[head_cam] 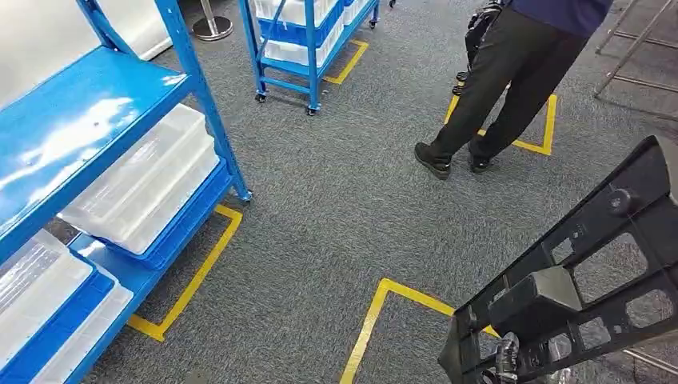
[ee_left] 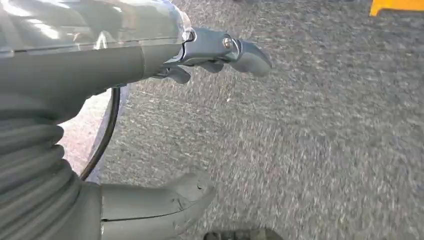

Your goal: Take the parts from the cabinet and place them on the table.

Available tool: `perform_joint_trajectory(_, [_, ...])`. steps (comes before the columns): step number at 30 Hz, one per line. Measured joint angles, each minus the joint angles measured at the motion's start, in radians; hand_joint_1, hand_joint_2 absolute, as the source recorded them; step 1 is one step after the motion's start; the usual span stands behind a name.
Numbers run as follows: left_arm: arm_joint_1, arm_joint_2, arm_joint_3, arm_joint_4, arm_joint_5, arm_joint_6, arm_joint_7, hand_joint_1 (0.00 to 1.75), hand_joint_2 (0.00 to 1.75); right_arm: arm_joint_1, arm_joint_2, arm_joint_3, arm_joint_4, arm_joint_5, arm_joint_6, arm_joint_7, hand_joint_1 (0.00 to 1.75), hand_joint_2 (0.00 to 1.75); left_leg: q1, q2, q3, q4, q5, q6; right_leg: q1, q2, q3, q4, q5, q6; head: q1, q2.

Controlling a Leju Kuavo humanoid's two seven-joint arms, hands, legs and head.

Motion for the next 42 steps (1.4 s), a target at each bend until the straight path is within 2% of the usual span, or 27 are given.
perform_joint_trajectory(1, [0.000, 0.001, 0.000, 0.000, 0.000, 0.000, 0.000, 0.00, 1.75, 0.000, 0.000, -0.001, -0.002, 0.000, 0.000, -0.001, 1.75, 1.75, 0.000, -0.046, -0.009, 0.028, -0.023, 0.000, 0.002, 0.006, 0.002, -0.005, 0.003, -0.007, 0.000, 0.000])
perform_joint_trajectory(2, [0.002, 0.001, 0.000, 0.001, 0.000, 0.000, -0.001, 0.00, 1.75, -0.003, 0.000, -0.002, -0.002, 0.000, 0.000, -0.001, 1.75, 1.75, 0.001, -0.070, -0.037, 0.092, -0.064, -0.001, 0.003, 0.014, 0.001, -0.005, 0.005, -0.012, 0.000, 0.000])
perform_joint_trajectory(4, [0.005, 0.003, 0.000, 0.003, 0.000, 0.000, -0.001, 0.00, 1.75, -0.002, 0.000, -0.002, -0.002, 0.000, 0.000, 0.000, 1.75, 1.75, 0.000, -0.085, -0.112, 0.249, -0.133, -0.004, 0.005, 0.036, -0.002, -0.004, 0.004, -0.014, 0.000, 0.000])
perform_joint_trajectory(5, [0.006, 0.004, 0.000, 0.004, 0.000, 0.000, 0.000, 0.00, 1.75, -0.002, 0.000, -0.003, -0.002, 0.000, 0.000, 0.000, 1.75, 1.75, 0.001, -0.085, -0.139, 0.298, -0.140, -0.006, 0.007, 0.049, -0.003, -0.002, 0.004, -0.014, 0.000, 0.000])
perform_joint_trajectory(6, [0.007, 0.006, 0.000, 0.006, 0.000, 0.001, 0.001, 0.00, 1.75, -0.001, 0.000, -0.003, -0.002, 0.000, -0.002, 0.000, 1.75, 1.75, 0.001, -0.085, -0.141, 0.297, -0.121, -0.005, 0.007, 0.063, -0.002, 0.000, 0.004, -0.014, 0.000, 0.000])
perform_joint_trajectory(8, [0.006, 0.012, 0.002, 0.013, 0.001, 0.003, 0.005, 0.00, 1.75, 0.003, 0.000, -0.003, -0.002, 0.000, -0.002, 0.000, 1.75, 1.75, 0.001, -0.093, -0.092, 0.169, -0.024, -0.001, 0.006, 0.094, 0.000, 0.005, 0.002, -0.013, 0.000, 0.000])
perform_joint_trajectory(9, [0.005, 0.016, 0.005, 0.017, 0.003, 0.003, 0.007, 0.00, 1.75, 0.004, 0.000, -0.003, -0.002, 0.000, 0.000, 0.000, 1.75, 1.75, 0.002, -0.115, -0.055, 0.078, 0.028, 0.003, 0.006, 0.108, 0.001, 0.008, 0.000, -0.010, 0.000, 0.000])
perform_joint_trajectory(10, [0.007, 0.025, 0.008, 0.021, 0.004, 0.003, 0.008, 0.00, 1.75, 0.005, 0.000, -0.003, -0.002, 0.000, 0.001, 0.000, 1.75, 1.75, 0.003, -0.168, -0.038, 0.036, 0.033, 0.009, 0.002, 0.118, -0.004, 0.011, -0.002, -0.008, 0.000, 0.000])
perform_joint_trajectory(11, [0.006, 0.028, 0.014, 0.029, 0.009, 0.003, 0.010, 0.00, 1.75, 0.002, 0.000, -0.003, -0.002, 0.001, 0.003, 0.000, 1.75, 1.75, 0.008, -0.196, -0.036, 0.015, 0.033, 0.011, 0.008, 0.131, -0.015, 0.025, -0.001, -0.001, 0.000, 0.000])
perform_joint_trajectory(14, [-0.001, 0.039, 0.026, 0.037, 0.015, 0.003, 0.013, 0.00, 1.75, 0.008, 0.000, -0.003, 0.000, 0.007, 0.005, 0.001, 1.75, 1.75, -0.001, -0.165, -0.030, 0.007, 0.027, 0.022, -0.006, 0.167, -0.028, 0.014, 0.014, 0.022, -0.001, 0.000])
perform_joint_trajectory(15, [-0.001, 0.041, 0.028, 0.040, 0.015, 0.003, 0.016, 0.00, 1.75, 0.008, 0.000, -0.003, -0.001, 0.011, 0.005, 0.000, 1.75, 1.75, 0.014, -0.149, -0.023, -0.011, 0.035, 0.034, 0.000, 0.171, -0.030, 0.017, 0.011, 0.026, 0.000, 0.000])
perform_joint_trajectory(17, [-0.005, 0.049, 0.034, 0.045, 0.018, 0.003, 0.021, 0.00, 1.75, 0.005, 0.000, -0.003, 0.000, 0.019, 0.005, 0.000, 1.75, 1.75, 0.008, -0.120, -0.015, -0.019, 0.040, 0.046, 0.005, 0.068, -0.062, 0.089, -0.038, 0.030, 0.005, 0.000])
perform_joint_trajectory(19, [-0.004, 0.055, 0.046, 0.050, 0.022, 0.003, 0.029, 0.00, 1.75, -0.001, 0.000, -0.003, 0.002, 0.021, 0.005, 0.000, 1.75, 1.75, 0.002, -0.087, -0.014, -0.018, 0.038, 0.049, 0.000, 0.037, -0.133, 0.232, -0.103, 0.037, 0.005, 0.000])
perform_joint_trajectory(21, [-0.004, 0.064, 0.054, 0.055, 0.027, 0.002, 0.040, 0.00, 1.75, 0.000, 0.000, -0.002, 0.009, 0.025, 0.002, 0.000, 1.75, 1.75, 0.000, -0.055, -0.013, -0.018, 0.034, 0.047, -0.008, 0.030, -0.169, 0.301, -0.111, 0.043, 0.005, 0.000])
perform_joint_trajectory(22, [-0.005, 0.066, 0.056, 0.057, 0.031, 0.001, 0.043, 0.00, 1.75, -0.001, 0.000, 0.000, 0.014, 0.026, -0.001, 0.001, 1.75, 1.75, 0.000, -0.042, -0.011, -0.018, 0.032, 0.045, -0.012, 0.027, -0.149, 0.265, -0.081, 0.045, 0.005, 0.000])
perform_joint_trajectory(24, [-0.009, 0.069, 0.064, 0.061, 0.033, 0.000, 0.044, 0.00, 1.75, -0.004, 0.000, 0.007, 0.022, 0.033, -0.004, 0.001, 1.75, 1.75, 0.001, -0.020, -0.003, -0.018, 0.026, 0.039, -0.014, 0.006, -0.059, 0.108, -0.003, 0.042, 0.005, 0.000])
perform_joint_trajectory(25, [-0.011, 0.071, 0.069, 0.063, 0.034, 0.000, 0.043, 0.00, 1.75, -0.008, 0.000, 0.014, 0.026, 0.036, -0.005, 0.001, 1.75, 1.75, 0.001, -0.011, 0.004, -0.018, 0.022, 0.034, -0.011, -0.032, -0.014, 0.025, 0.011, 0.038, 0.005, 0.000])
perform_joint_trajectory(26, [-0.011, 0.072, 0.072, 0.063, 0.035, 0.000, 0.041, 0.00, 1.75, -0.015, 0.000, 0.019, 0.030, 0.038, -0.010, 0.002, 1.75, 1.75, -0.008, -0.003, 0.000, -0.015, 0.016, 0.026, 0.007, -0.059, -0.005, 0.010, -0.002, 0.032, 0.005, 0.000])
perform_joint_trajectory(30, [-0.019, 0.074, 0.074, 0.069, 0.034, -0.003, 0.037, 0.00, 1.75, -0.019, 0.000, 0.031, 0.040, 0.042, -0.016, 0.001, 1.75, 1.75, -0.003, 0.032, 0.019, -0.021, 0.009, 0.003, 0.013, -0.013, -0.009, 0.002, 0.001, 0.007, 0.005, 0.000])
perform_joint_trajectory(32, [-0.020, 0.075, 0.074, 0.069, 0.033, -0.002, 0.035, 0.00, 1.75, -0.022, 0.002, 0.037, 0.043, 0.042, -0.016, 0.001, 1.75, 1.75, 0.005, -0.049, -0.009, 0.043, -0.040, 0.000, 0.004, 0.004, 0.001, -0.011, 0.008, -0.010, 0.004, 0.000])
perform_joint_trajectory(33, [-0.019, 0.075, 0.074, 0.070, 0.032, -0.002, 0.035, 0.00, 1.75, -0.026, 0.002, 0.040, 0.044, 0.042, -0.015, 0.001, 1.75, 1.75, 0.005, -0.070, -0.045, 0.116, -0.079, 0.000, 0.004, 0.014, -0.001, -0.011, 0.009, -0.014, 0.004, 0.000])
perform_joint_trajectory(35, [-0.014, 0.074, 0.075, 0.074, 0.030, -0.002, 0.034, 0.00, 1.75, -0.027, 0.002, 0.042, 0.049, 0.042, -0.013, 0.001, 1.75, 1.75, 0.005, -0.084, -0.124, 0.269, -0.136, -0.002, 0.008, 0.038, -0.001, -0.009, 0.008, -0.018, 0.005, 0.000])
perform_joint_trajectory(37, [-0.012, 0.075, 0.075, 0.075, 0.029, -0.002, 0.032, 0.00, 1.75, -0.026, 0.002, 0.041, 0.053, 0.042, -0.013, 0.002, 1.75, 1.75, 0.005, -0.085, -0.143, 0.278, -0.098, -0.002, 0.008, 0.069, -0.001, -0.004, 0.006, -0.018, 0.004, 0.000])
perform_joint_trajectory(39, [-0.013, 0.075, 0.076, 0.076, 0.029, -0.002, 0.031, 0.00, 1.75, -0.027, 0.002, 0.041, 0.056, 0.042, -0.012, 0.002, 1.75, 1.75, 0.008, -0.101, -0.086, 0.128, 0.008, 0.000, 0.005, 0.100, 0.002, 0.006, 0.000, -0.011, 0.004, 0.000])
perform_joint_trajectory(40, [-0.012, 0.076, 0.077, 0.076, 0.029, -0.002, 0.030, 0.00, 1.75, -0.027, 0.002, 0.041, 0.057, 0.042, -0.012, 0.001, 1.75, 1.75, 0.011, -0.134, -0.058, 0.051, 0.045, 0.002, 0.004, 0.111, 0.000, 0.012, -0.005, -0.006, 0.004, 0.000])
perform_joint_trajectory(41, [-0.012, 0.076, 0.078, 0.078, 0.029, -0.003, 0.030, 0.00, 1.75, -0.028, 0.002, 0.041, 0.058, 0.042, -0.012, 0.001, 1.75, 1.75, 0.014, -0.191, -0.056, 0.040, 0.029, 0.002, 0.006, 0.120, -0.008, 0.021, -0.007, 0.000, 0.005, 0.000])
perform_joint_trajectory(42, [-0.011, 0.076, 0.079, 0.078, 0.029, -0.003, 0.030, 0.00, 1.75, -0.032, 0.001, 0.042, 0.058, 0.042, -0.012, 0.001, 1.75, 1.75, 0.016, -0.192, -0.048, 0.019, 0.024, 0.005, 0.006, 0.135, -0.021, 0.031, -0.007, 0.004, 0.005, 0.000])
